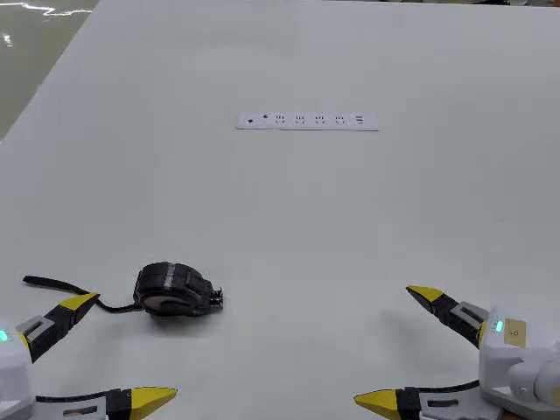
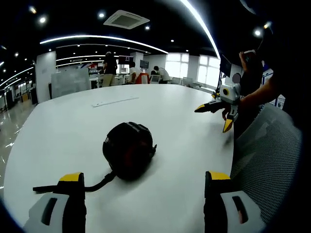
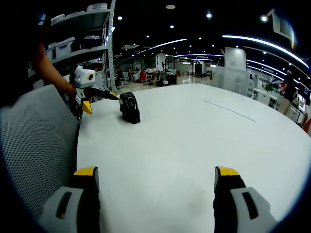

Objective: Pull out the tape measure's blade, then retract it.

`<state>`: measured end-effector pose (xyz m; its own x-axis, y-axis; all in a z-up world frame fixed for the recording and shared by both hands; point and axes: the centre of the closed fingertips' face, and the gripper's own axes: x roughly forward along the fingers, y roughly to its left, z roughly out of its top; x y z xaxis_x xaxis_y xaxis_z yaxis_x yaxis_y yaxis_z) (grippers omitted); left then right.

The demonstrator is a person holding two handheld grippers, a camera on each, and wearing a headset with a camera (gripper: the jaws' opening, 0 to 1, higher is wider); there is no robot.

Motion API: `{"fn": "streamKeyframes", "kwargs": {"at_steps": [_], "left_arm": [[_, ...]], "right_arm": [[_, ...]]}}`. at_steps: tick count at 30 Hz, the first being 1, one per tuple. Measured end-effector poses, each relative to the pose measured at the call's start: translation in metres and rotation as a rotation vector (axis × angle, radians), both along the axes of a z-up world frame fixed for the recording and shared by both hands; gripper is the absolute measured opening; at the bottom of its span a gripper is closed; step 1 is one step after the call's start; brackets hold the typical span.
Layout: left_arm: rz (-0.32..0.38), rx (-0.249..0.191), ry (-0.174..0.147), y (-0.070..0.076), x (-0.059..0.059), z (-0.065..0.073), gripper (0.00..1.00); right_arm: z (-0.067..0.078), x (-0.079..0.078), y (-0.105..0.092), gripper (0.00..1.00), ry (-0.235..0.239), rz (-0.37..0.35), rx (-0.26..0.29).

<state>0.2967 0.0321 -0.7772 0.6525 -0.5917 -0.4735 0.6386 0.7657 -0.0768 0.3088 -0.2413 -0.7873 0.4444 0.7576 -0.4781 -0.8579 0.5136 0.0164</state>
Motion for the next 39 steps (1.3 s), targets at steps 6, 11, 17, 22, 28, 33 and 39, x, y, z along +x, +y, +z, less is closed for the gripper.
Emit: {"fn": "streamKeyframes", "kwargs": {"at_steps": [6,11,17,22,28,33,39], "left_arm": [[-0.002,0.007,-0.003,-0.0002,0.0002,-0.0003,1.00],[-0.002,0.002,-0.002,-0.0008,0.0010,0.0007,1.00],[0.001,0.013,-0.005,0.0004,0.0026,0.0001,1.00],[-0.003,0.016,-0.005,0.0004,0.0025,-0.0002,1.00],[-0.007,0.018,-0.008,-0.0004,0.0029,0.0005,1.00],[-0.012,0.019,-0.010,-0.0013,0.0030,0.0010,1.00],[-0.017,0.022,-0.008,-0.0019,0.0024,0.0006,1.00]], "right_arm": [[-0.0017,0.0010,-0.0022,1.00,0.005,-0.008,-0.002],[-0.0010,0.0027,-0.0033,1.00,0.002,-0.013,-0.002],[-0.0015,0.0038,-0.0050,1.00,0.004,-0.015,-0.004],[-0.0025,0.0028,-0.0056,1.00,0.005,-0.013,-0.007],[-0.0019,0.0030,-0.0050,1.00,0.003,-0.013,-0.007],[-0.0014,0.0035,-0.0059,1.00,0.001,-0.016,-0.005],[-0.0014,0.0038,-0.0057,1.00,0.002,-0.017,-0.004]]}}
